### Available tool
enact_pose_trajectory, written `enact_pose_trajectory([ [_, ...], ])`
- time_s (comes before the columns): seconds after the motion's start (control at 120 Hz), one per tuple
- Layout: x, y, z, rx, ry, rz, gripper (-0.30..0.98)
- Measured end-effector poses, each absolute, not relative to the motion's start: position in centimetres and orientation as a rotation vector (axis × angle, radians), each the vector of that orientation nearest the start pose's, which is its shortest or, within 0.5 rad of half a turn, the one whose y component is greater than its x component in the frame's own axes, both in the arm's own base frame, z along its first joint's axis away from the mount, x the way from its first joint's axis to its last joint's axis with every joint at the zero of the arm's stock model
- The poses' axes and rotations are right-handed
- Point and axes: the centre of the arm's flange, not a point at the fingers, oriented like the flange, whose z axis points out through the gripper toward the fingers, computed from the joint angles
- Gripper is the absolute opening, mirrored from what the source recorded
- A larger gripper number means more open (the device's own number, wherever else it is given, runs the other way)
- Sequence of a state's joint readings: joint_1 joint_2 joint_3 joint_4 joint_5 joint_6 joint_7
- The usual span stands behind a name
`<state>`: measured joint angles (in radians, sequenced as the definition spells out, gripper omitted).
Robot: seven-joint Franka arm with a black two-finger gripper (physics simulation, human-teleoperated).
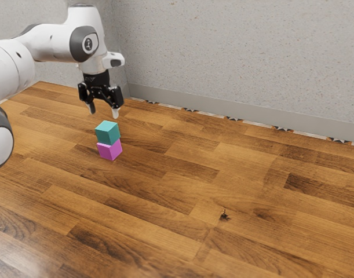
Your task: Pick up the blue block with one arm, and put the blue block on the table with one arm
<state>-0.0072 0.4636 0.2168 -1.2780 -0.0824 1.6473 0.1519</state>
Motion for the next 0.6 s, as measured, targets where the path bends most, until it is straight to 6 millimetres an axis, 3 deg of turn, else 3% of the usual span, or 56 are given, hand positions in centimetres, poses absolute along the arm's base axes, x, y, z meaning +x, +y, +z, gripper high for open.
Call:
enact_pose_trajectory([
  [0.083, 68.1, 11.4, 46.8, -3.150, -0.100, 0.107, 0.69],
  [0.183, 68.7, 14.7, 44.2, -3.148, -0.155, 0.082, 0.69],
  [0.333, 70.4, 18.6, 43.0, -3.125, -0.187, -0.005, 0.69],
  [0.5, 73.0, 19.5, 41.6, -3.134, -0.144, -0.085, 0.69],
  [0.6, 73.5, 19.3, 39.3, -3.152, -0.129, -0.058, 0.69],
])
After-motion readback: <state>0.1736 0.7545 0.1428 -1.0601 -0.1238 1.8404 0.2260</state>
